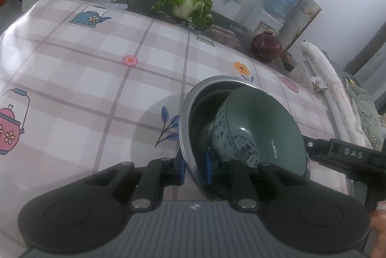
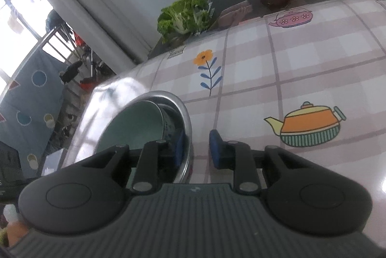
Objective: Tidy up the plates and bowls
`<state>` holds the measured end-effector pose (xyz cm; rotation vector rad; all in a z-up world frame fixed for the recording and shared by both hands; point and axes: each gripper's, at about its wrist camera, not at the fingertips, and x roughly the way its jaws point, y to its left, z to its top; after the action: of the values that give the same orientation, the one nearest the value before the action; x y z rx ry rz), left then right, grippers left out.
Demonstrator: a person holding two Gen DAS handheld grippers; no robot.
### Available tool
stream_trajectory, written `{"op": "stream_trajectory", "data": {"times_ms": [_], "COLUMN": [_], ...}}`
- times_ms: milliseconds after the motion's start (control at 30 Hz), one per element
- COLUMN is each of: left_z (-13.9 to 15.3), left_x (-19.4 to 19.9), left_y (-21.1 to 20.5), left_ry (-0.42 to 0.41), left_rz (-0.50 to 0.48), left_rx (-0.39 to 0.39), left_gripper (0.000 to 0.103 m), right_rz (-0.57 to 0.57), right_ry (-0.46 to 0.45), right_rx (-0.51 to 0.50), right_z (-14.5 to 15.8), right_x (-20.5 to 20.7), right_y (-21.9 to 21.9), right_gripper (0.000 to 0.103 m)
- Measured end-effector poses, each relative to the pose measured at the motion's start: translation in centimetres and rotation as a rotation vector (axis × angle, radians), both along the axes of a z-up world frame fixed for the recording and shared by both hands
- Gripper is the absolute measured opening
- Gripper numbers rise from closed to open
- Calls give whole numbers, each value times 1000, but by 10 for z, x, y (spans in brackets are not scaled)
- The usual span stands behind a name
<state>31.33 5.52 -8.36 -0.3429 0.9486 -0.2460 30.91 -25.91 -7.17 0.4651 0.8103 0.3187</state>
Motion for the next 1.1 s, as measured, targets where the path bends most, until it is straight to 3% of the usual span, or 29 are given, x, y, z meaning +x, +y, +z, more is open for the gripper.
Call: {"op": "stream_trajectory", "data": {"times_ms": [267,433,1100], "left_z": [2,4,23], "left_x": [0,-1,-19], "left_y": [-3,-2,0], "left_ry": [-6,5,10], "left_rz": [12,21,36], "left_rx": [21,11,18], "left_gripper": [15,13,12], "right_rz": [-1,14,10], "right_ry": [16,23,27], "right_rx": [26,47,88], "right_z": [-8,-6,2], "right_x": [3,0,-13], "right_y": [3,6,8], "right_gripper": [22,10,10]}}
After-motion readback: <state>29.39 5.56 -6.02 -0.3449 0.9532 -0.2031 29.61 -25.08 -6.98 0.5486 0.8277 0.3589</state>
